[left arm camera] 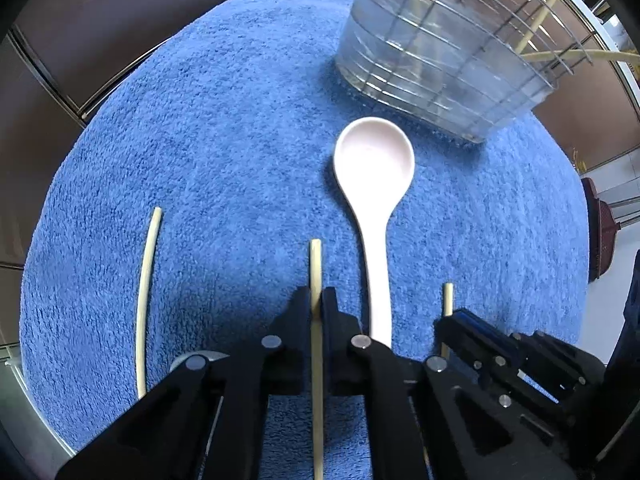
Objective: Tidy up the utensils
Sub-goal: 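Lower the left gripper onto a wooden chopstick and close while the right gripper grasps another, then lift the chopsticks with both grippers and carry them over the caddy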
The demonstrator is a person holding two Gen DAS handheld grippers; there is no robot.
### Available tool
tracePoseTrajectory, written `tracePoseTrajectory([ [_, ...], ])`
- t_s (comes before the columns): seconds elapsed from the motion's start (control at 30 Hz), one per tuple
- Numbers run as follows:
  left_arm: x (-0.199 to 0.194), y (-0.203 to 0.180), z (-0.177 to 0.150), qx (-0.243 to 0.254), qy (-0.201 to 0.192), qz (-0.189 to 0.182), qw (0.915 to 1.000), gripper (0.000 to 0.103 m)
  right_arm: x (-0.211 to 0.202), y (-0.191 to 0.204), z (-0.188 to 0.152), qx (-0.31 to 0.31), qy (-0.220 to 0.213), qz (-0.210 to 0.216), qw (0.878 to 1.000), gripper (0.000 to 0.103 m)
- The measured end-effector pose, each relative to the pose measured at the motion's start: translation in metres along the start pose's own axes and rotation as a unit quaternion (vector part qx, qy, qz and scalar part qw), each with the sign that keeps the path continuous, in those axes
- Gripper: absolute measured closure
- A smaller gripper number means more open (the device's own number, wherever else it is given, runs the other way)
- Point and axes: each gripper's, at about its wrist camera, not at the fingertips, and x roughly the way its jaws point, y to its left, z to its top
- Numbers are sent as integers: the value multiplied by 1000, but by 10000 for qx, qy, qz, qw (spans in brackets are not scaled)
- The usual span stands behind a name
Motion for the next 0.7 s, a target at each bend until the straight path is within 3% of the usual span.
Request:
tracePoseTrajectory([
  [0.43,-54,8,-29,8,-711,-130,9974,98,-56,-7,-32,29,-547,745,9957,97],
  [0.7,-111,7,-58,209,-1634,-437,9854,98,-105,-6,-59,-281,-1288,1003,9862,97],
])
